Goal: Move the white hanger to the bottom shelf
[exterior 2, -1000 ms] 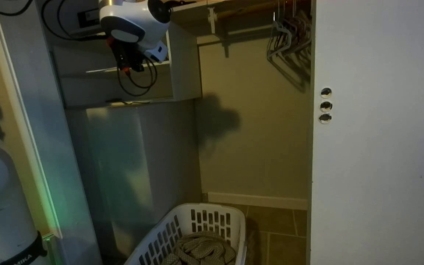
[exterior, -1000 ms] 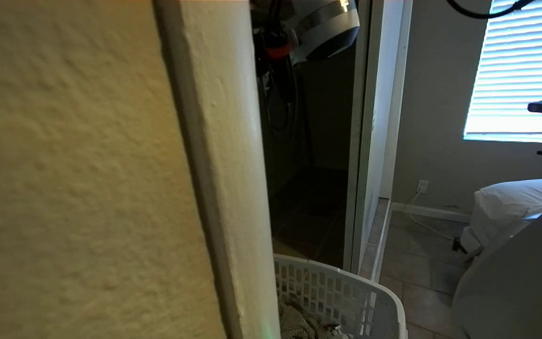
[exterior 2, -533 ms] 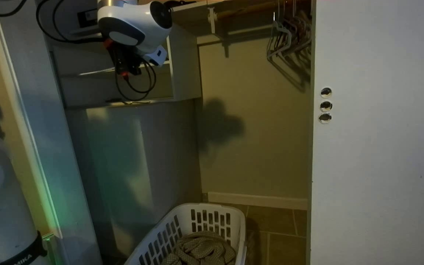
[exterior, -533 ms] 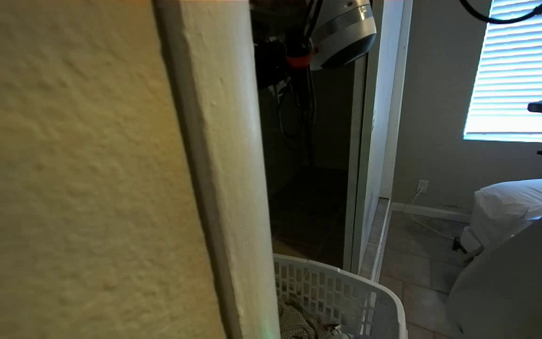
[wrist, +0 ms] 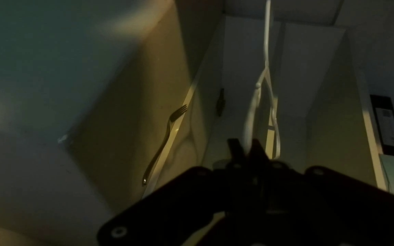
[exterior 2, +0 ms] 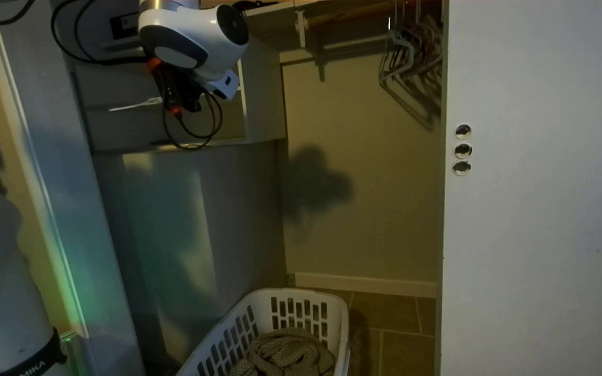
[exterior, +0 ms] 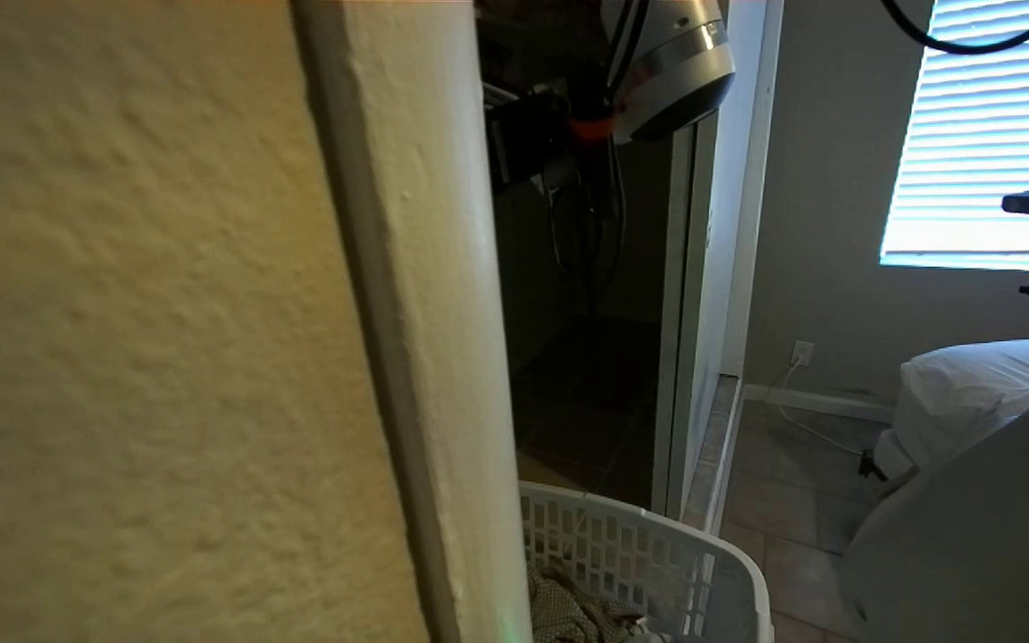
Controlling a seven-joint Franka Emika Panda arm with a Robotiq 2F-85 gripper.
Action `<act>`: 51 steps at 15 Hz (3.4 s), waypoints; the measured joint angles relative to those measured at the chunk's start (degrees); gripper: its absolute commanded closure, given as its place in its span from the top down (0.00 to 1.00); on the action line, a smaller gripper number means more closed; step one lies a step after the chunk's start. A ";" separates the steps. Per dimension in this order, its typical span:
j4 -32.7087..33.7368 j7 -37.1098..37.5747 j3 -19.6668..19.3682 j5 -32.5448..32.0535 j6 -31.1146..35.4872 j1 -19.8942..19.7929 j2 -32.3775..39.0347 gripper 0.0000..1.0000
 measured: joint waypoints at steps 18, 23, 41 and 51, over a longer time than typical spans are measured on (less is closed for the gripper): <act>-4.00 1.20 -1.55 -1.83 -3.21 -4.30 -1.39 0.02; -5.95 1.19 -1.55 -1.94 -3.21 -4.80 -3.02 0.02; -16.45 3.03 -1.83 -1.57 1.12 -8.45 -14.05 0.02; -17.78 5.80 -1.63 -1.61 2.76 -9.33 -16.37 0.08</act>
